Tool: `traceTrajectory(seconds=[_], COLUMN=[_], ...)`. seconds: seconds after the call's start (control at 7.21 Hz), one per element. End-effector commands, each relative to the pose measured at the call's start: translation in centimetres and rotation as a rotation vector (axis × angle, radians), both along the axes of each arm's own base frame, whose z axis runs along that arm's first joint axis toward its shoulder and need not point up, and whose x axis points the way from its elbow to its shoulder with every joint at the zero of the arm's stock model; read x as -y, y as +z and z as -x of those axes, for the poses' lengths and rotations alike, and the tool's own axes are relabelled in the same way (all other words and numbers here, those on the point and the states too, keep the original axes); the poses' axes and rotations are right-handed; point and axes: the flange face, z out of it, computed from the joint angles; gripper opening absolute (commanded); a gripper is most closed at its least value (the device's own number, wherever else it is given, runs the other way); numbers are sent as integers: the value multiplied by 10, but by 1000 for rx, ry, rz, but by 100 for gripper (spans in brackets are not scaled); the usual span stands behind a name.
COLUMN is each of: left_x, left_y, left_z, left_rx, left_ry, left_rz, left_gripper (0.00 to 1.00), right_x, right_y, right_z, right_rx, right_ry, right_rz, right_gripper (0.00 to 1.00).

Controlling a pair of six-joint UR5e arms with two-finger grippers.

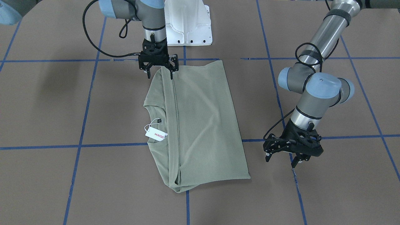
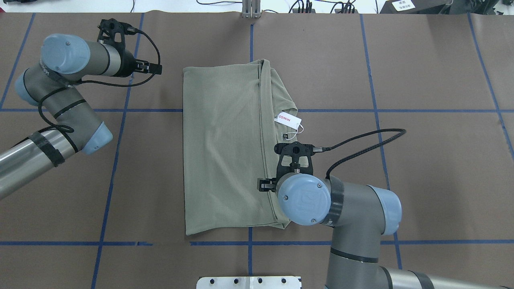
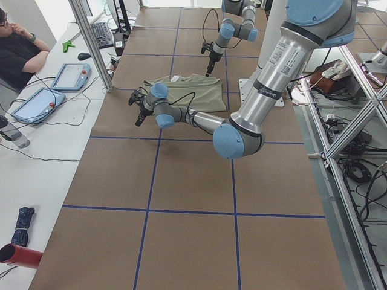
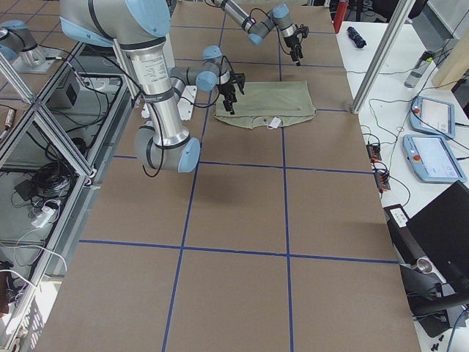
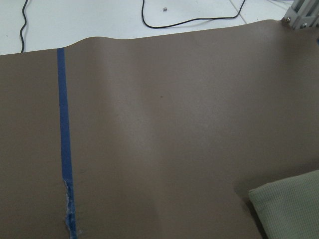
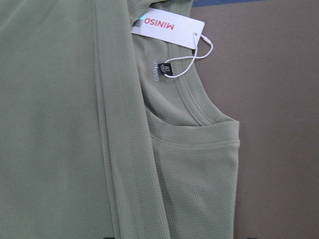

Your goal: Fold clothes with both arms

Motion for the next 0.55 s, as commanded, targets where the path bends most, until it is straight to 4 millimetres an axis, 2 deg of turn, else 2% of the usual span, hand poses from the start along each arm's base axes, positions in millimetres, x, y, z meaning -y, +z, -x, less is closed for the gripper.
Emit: traceTrajectory(seconds=[0.0,0.14,0.42], left_x=[-3,-3,-4], left_y=[0,1,1], left_z=[-5,-5,-7], left_rx=[-1,0,-9], left_ry=[8,8,1], left_rz=[0,1,15], left_gripper=[100,100,100], right_x=[4,6,8], right_y=[5,-2,2], right_z=[17,29,48], right_rx=[-68,-98,-142], right_ry=[-173,-180,-207], right_rz=[-17,-7,-11], right_gripper=[100,99,76])
